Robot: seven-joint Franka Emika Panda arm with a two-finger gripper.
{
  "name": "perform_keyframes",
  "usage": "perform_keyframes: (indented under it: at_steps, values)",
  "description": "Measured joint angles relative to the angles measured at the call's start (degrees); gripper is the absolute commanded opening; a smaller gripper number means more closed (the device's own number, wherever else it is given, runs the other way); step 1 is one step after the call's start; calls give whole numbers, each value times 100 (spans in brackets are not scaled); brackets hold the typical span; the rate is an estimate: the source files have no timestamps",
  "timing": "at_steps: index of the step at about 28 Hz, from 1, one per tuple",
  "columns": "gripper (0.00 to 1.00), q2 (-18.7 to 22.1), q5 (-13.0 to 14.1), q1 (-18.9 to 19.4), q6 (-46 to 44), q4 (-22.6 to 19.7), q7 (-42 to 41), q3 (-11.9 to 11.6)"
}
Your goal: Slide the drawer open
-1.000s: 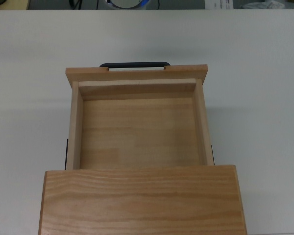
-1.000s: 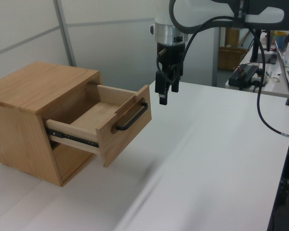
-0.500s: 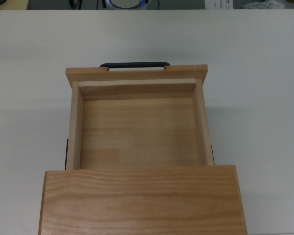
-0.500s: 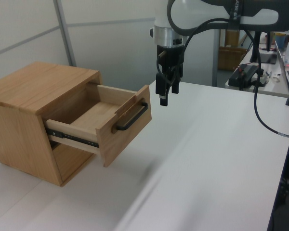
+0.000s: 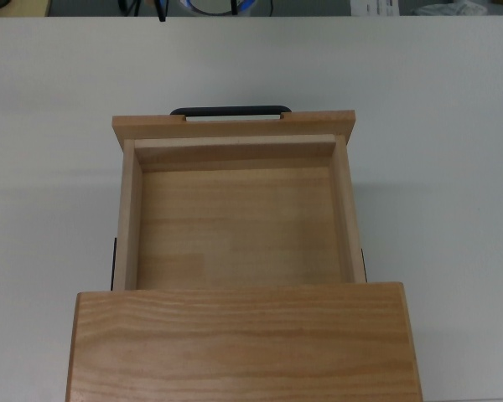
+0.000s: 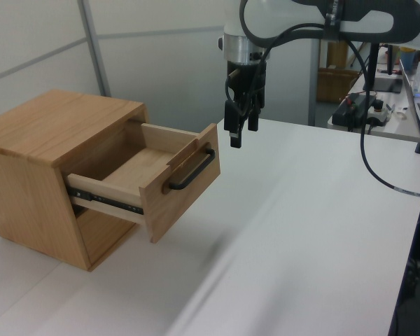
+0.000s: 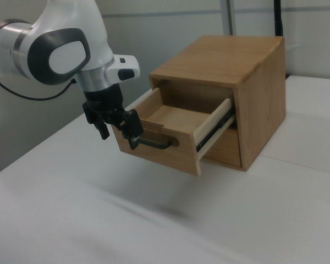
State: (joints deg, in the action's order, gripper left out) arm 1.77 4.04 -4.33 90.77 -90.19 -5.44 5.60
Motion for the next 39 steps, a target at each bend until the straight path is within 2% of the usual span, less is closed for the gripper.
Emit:
perform_keyframes:
  at_steps: [10, 39]
  values:
    - [100, -124, -1, -9, 0, 221, -2, -4]
    - [100, -127, 7, -12, 0, 256, -3, 23]
